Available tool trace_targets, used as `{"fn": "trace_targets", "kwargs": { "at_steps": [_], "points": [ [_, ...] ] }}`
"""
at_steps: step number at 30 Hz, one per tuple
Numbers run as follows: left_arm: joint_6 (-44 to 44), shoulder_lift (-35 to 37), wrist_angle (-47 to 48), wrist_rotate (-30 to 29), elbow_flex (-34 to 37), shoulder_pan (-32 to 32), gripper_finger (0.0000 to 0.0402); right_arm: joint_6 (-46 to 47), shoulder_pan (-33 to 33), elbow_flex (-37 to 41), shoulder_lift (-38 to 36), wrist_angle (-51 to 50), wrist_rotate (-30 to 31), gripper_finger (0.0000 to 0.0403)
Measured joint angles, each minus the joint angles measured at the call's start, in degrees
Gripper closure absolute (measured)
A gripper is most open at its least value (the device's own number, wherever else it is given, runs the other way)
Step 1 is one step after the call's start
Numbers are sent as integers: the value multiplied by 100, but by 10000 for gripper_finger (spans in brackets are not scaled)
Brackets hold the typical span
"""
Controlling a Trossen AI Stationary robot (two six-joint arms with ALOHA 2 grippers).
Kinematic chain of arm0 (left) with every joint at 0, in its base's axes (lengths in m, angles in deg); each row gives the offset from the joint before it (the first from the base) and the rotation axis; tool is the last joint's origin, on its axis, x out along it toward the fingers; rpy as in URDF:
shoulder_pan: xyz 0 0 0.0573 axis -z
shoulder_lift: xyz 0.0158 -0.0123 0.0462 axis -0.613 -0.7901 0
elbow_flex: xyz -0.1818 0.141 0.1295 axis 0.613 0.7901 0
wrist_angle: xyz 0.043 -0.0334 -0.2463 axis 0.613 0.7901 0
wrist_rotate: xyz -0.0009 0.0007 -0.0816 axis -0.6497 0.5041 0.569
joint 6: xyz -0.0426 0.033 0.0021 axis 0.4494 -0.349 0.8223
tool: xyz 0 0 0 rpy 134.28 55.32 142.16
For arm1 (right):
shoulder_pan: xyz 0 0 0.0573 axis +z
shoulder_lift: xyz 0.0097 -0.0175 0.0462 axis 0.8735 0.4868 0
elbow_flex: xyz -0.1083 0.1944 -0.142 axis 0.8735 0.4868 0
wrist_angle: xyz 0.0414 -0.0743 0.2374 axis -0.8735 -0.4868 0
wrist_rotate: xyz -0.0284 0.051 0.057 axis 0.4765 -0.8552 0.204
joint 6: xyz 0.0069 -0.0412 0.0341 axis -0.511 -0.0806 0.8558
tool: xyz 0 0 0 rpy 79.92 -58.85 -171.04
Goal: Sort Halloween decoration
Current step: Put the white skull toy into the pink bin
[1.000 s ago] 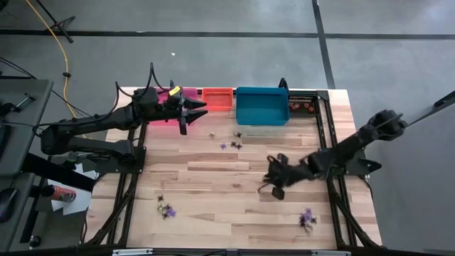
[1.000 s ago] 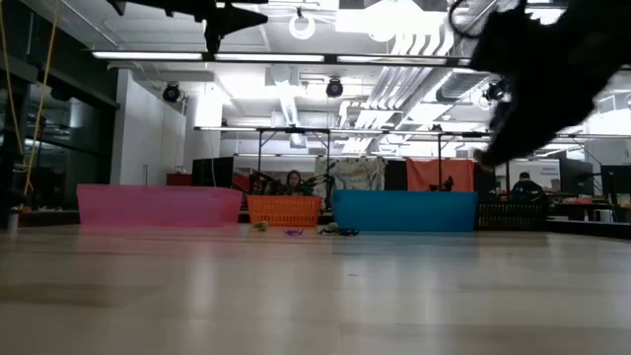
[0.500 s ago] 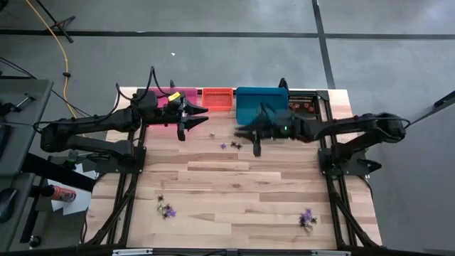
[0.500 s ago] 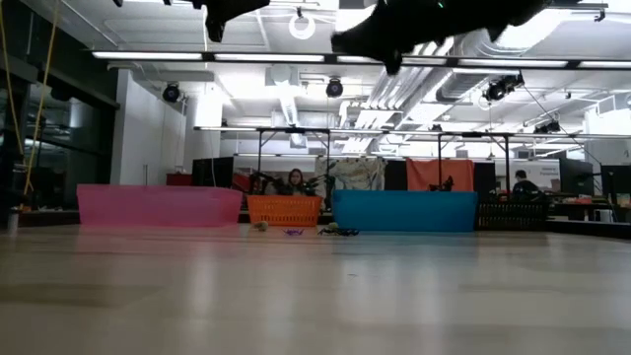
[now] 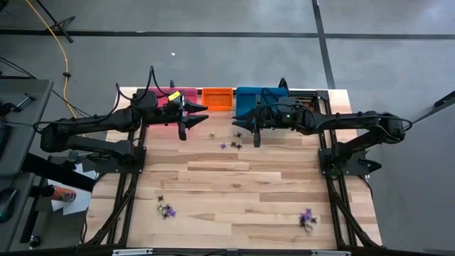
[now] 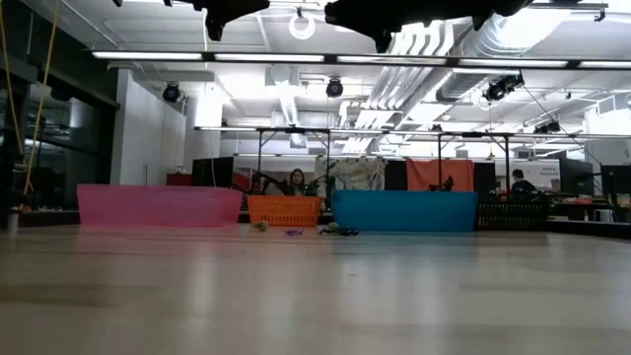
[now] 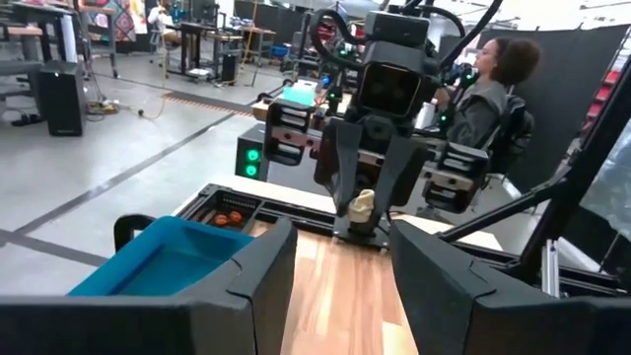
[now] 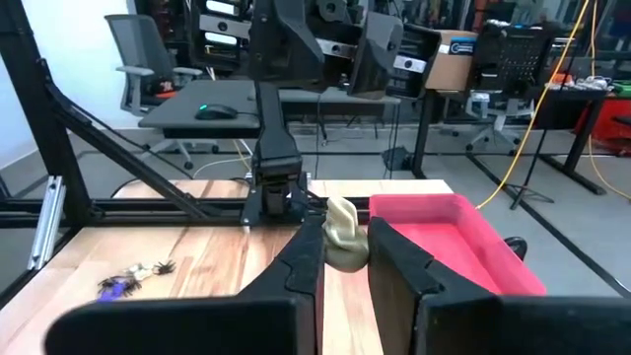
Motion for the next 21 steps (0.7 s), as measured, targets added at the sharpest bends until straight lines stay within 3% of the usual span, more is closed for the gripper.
{"fn": "trace_targets", "kwargs": {
  "at_steps": [15, 21],
  "points": [
    [109, 199, 19, -179, 11, -380, 248, 603, 2, 4, 6, -241, 340, 361],
    [175, 780, -3, -591, -24, -746, 248, 978, -60, -126, 692, -326, 729, 361]
  ]
}}
